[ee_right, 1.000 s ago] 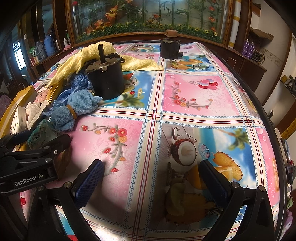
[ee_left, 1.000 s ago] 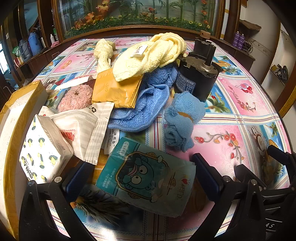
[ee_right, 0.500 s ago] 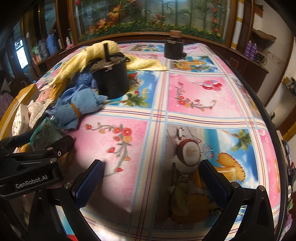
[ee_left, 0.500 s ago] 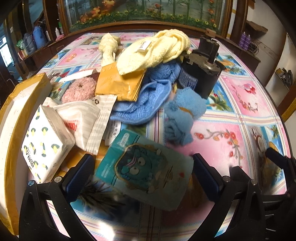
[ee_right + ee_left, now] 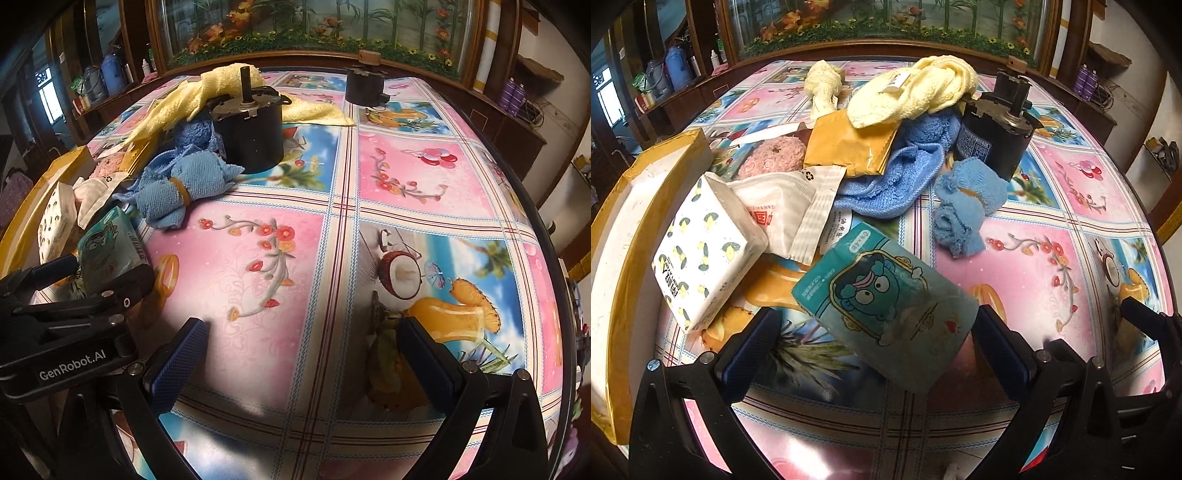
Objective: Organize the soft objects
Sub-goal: 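Reach into the pile and grasp the lemon-print tissue pack with the left tool, then grasp the teal snack bag with the right tool while the left tool lifts the tissue pack, then carry both packs into the yellow-edged box and open both tools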
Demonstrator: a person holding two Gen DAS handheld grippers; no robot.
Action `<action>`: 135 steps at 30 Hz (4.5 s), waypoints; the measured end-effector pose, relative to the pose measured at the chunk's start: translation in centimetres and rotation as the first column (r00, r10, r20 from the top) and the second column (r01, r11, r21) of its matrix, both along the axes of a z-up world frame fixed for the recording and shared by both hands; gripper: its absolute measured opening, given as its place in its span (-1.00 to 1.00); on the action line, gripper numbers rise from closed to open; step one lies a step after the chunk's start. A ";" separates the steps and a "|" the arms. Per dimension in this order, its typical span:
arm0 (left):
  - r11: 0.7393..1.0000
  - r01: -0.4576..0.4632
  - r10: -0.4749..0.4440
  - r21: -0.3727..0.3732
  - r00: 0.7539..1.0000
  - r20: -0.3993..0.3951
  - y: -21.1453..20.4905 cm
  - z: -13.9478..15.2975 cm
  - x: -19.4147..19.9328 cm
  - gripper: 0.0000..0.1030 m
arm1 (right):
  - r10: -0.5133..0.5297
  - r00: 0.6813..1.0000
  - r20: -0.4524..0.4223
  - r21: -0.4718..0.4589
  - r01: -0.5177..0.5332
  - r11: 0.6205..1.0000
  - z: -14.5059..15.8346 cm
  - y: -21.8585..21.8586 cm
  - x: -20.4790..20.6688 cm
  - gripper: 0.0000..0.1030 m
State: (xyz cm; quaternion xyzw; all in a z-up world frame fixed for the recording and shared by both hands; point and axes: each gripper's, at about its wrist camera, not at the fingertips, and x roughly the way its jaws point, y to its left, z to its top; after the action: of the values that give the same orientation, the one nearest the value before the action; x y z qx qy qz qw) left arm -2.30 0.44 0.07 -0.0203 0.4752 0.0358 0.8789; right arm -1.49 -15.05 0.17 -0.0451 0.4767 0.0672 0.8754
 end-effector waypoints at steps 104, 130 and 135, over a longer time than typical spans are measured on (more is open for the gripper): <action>0.968 0.144 -0.106 -0.205 0.977 0.183 13.2 8.6 -6.1 0.02 | 0.522 0.851 -0.056 0.195 -0.503 0.842 1.8 12.2 1.4 -0.21; 0.999 0.041 -0.029 -0.020 0.920 0.391 18.2 19.2 -4.1 0.03 | 0.440 0.740 0.509 -0.336 -0.300 0.893 41.7 12.1 -3.9 -0.46; 0.997 -0.070 0.079 -0.041 0.943 0.323 21.2 14.9 -1.5 0.03 | 0.512 0.743 0.432 -0.319 -0.405 0.857 32.7 20.2 0.2 -0.46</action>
State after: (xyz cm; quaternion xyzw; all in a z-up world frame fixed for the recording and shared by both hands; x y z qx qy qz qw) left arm -3.82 21.65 14.95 -0.0566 0.3238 0.0581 0.9426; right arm -1.33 5.13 32.89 -0.2670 0.2105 0.2181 0.9148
